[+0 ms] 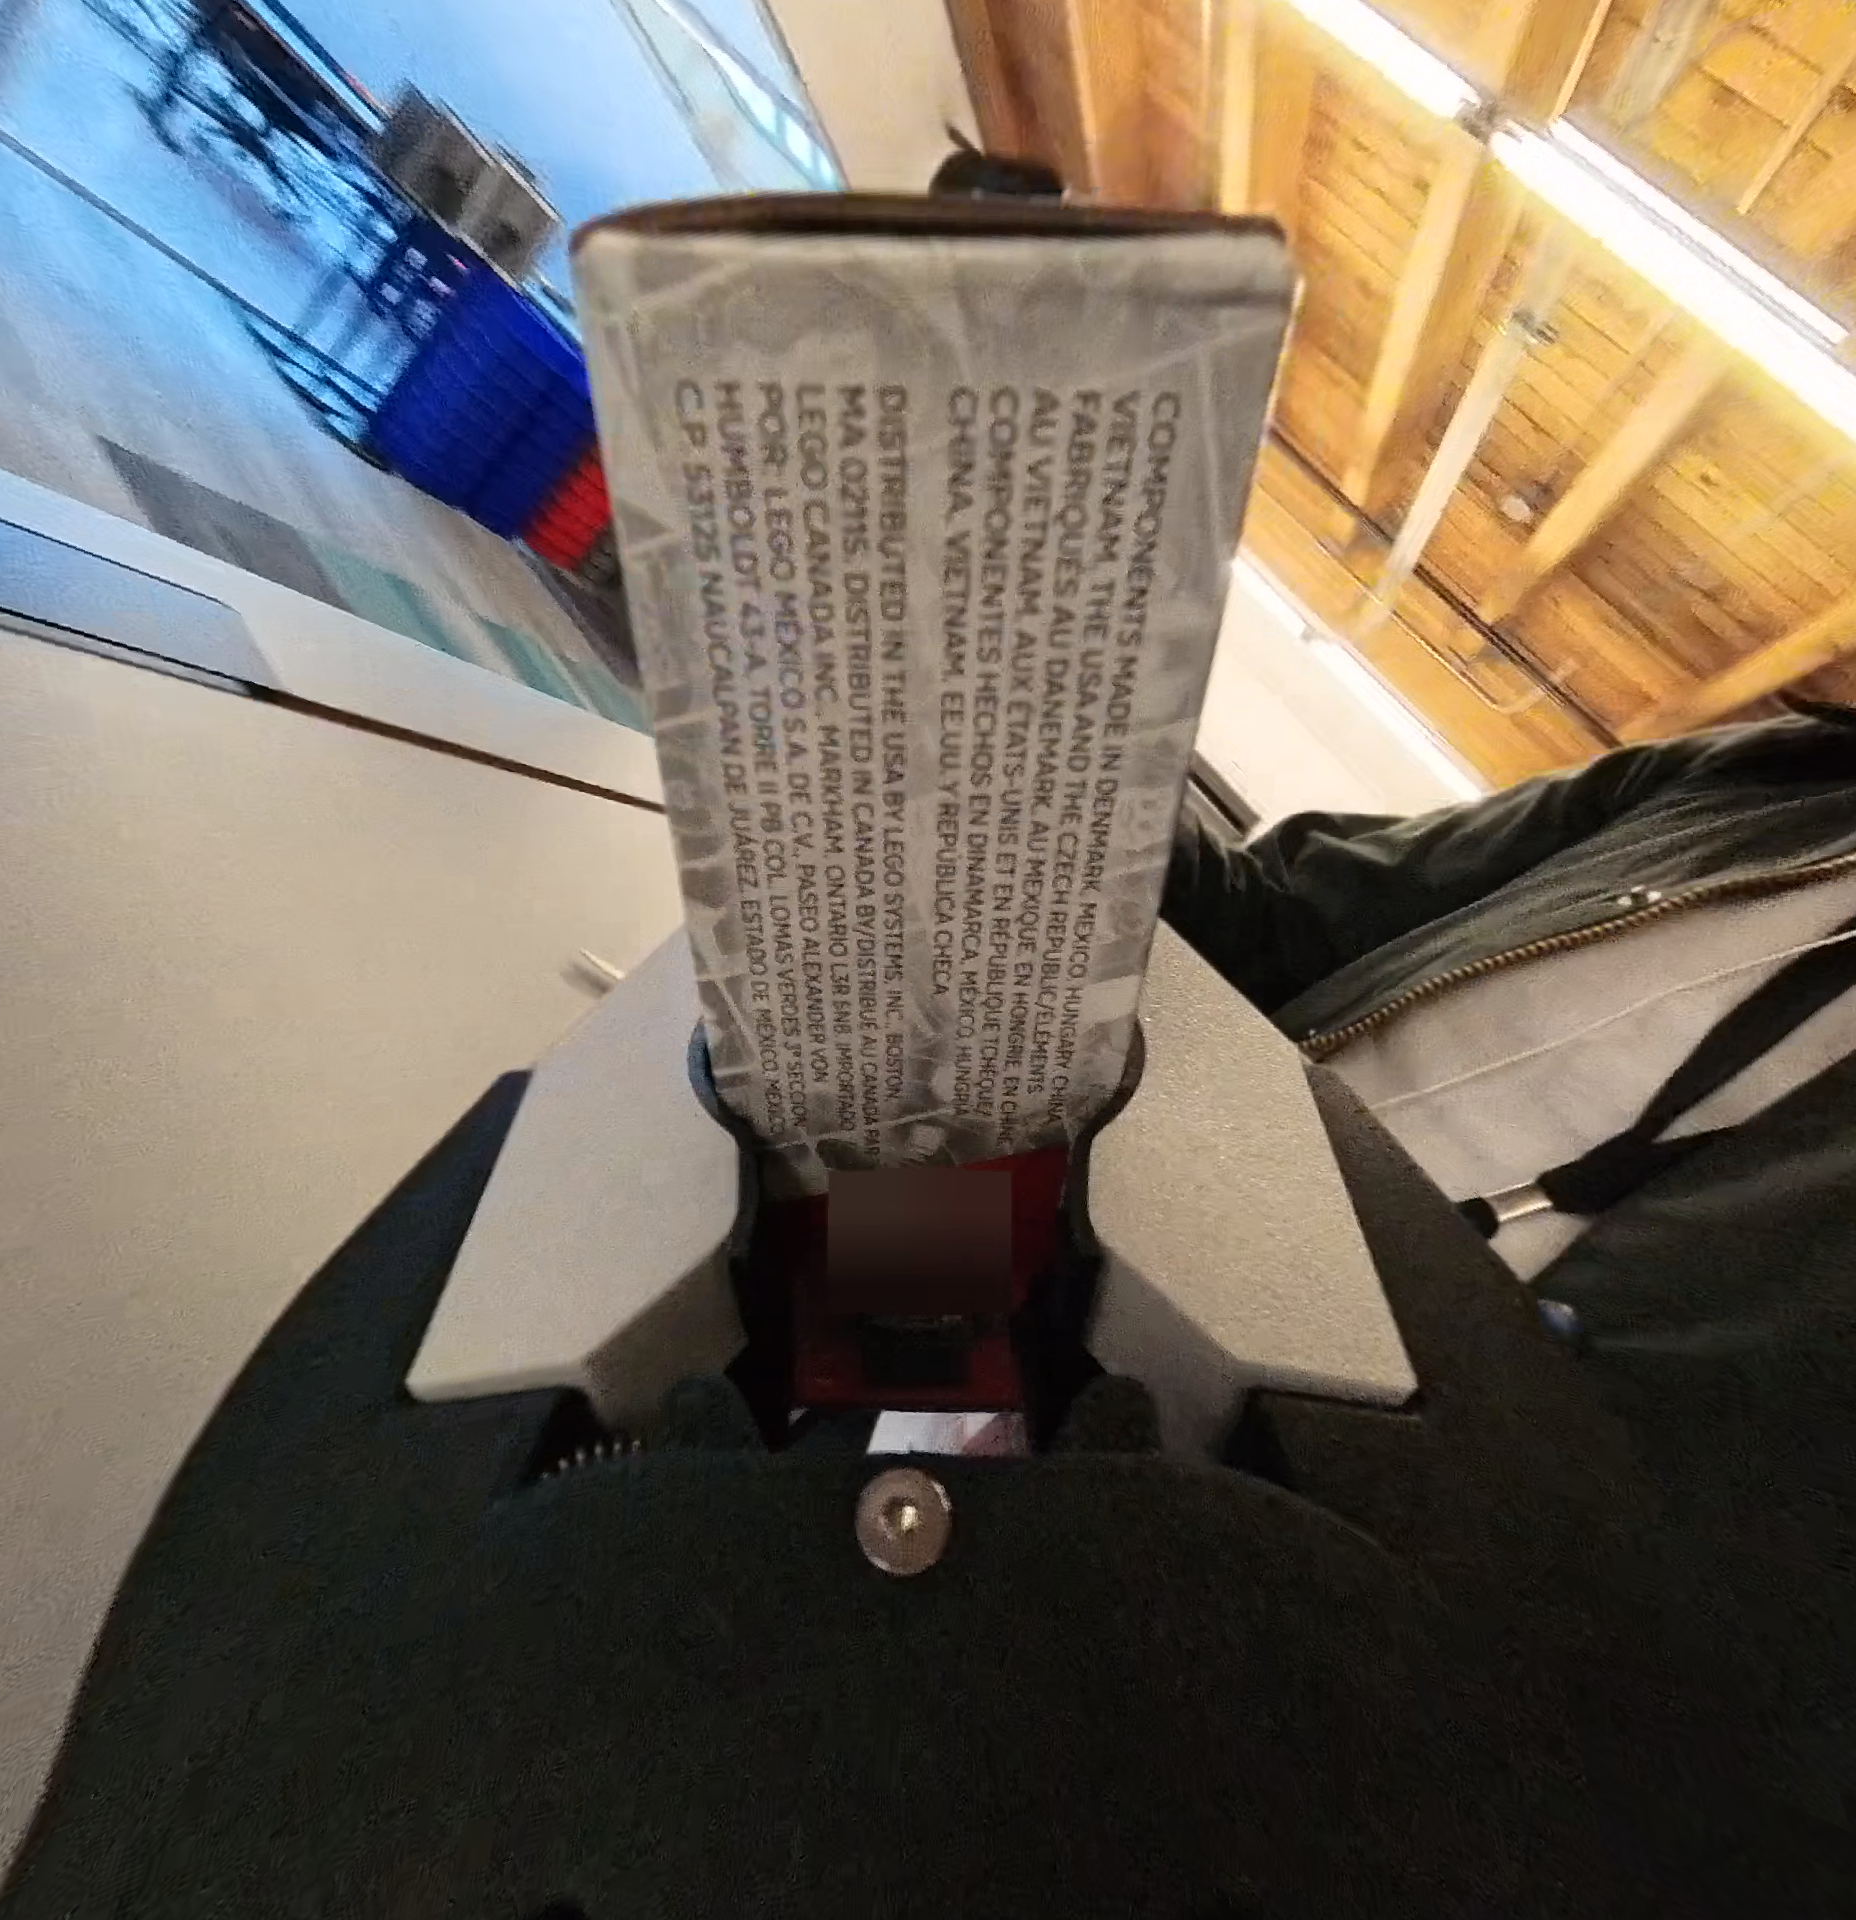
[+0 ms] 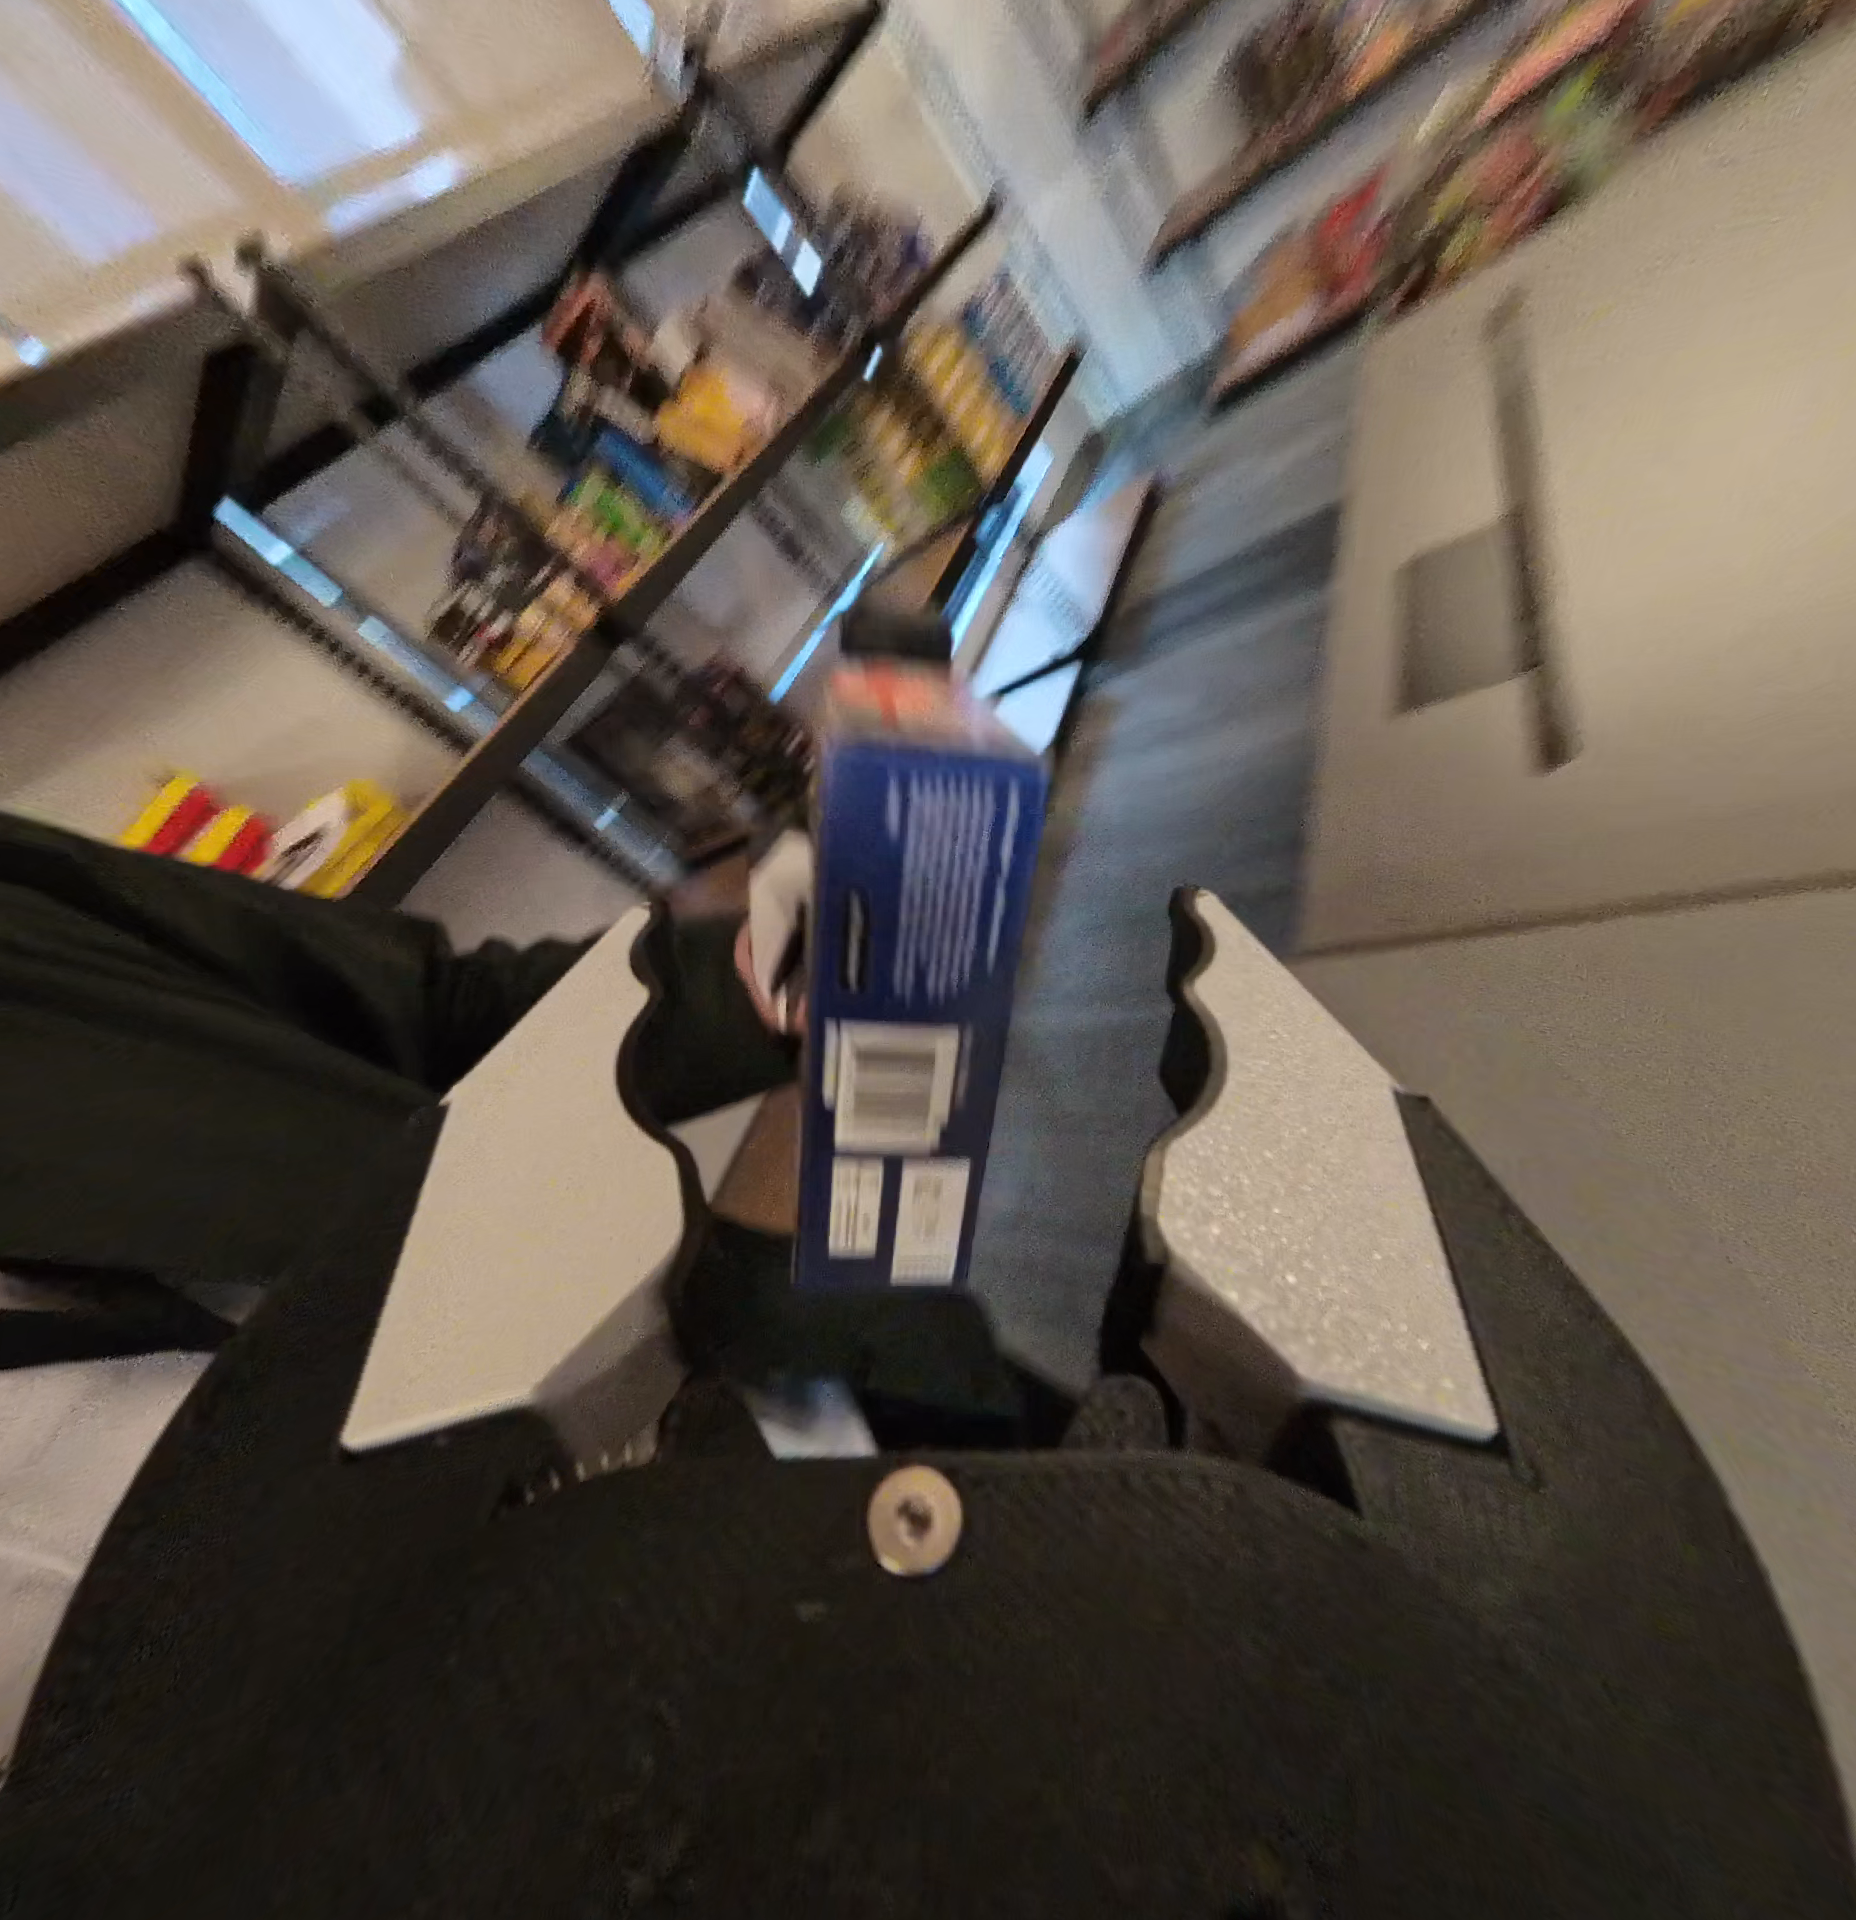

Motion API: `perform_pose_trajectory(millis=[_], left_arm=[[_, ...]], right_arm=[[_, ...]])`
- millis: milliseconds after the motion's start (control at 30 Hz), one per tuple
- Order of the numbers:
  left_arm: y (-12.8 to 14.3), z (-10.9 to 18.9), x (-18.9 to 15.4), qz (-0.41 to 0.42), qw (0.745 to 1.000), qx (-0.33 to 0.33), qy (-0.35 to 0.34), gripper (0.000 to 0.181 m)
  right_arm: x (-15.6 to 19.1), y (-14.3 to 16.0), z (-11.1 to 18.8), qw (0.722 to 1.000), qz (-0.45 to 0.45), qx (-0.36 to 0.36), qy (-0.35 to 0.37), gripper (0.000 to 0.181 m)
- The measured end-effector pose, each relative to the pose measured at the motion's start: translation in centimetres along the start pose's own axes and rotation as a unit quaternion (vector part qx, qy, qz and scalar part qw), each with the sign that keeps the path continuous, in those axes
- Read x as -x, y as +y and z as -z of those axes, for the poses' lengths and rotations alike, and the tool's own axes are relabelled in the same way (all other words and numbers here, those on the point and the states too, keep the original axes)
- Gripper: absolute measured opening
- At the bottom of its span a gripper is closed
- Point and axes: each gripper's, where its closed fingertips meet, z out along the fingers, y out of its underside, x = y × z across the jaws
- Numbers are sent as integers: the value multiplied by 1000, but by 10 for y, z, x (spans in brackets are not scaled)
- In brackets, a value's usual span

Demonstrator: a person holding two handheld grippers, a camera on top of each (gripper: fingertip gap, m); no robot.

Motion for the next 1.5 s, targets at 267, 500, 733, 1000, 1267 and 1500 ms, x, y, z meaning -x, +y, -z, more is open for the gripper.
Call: perform_pose_trajectory(millis=[267, 500, 733, 1000, 1267, 1500], left_arm=[[-5, 175, -49, -50, 972, -107, -201, 63], [45, 397, -108, -32, 910, -216, -352, 62], [62, 589, -169, -24, 815, -373, -443, 58], [17, 752, -161, -47, 744, -531, -404, 57], [-80, 898, -132, -74, 671, -563, -478, 58], [-131, 999, -123, -105, 627, -580, -510, 59]], right_arm=[[73, 42, -229, 969, -12, 141, -201, 57], [159, 112, -445, 894, -42, 255, -365, 56], [245, 145, -633, 801, -74, 353, -479, 56], [194, 109, -781, 767, -57, 409, -492, 61], [143, 45, -907, 730, -83, 445, -512, 56], [156, 5, -1034, 703, -22, 444, -555, 64]])
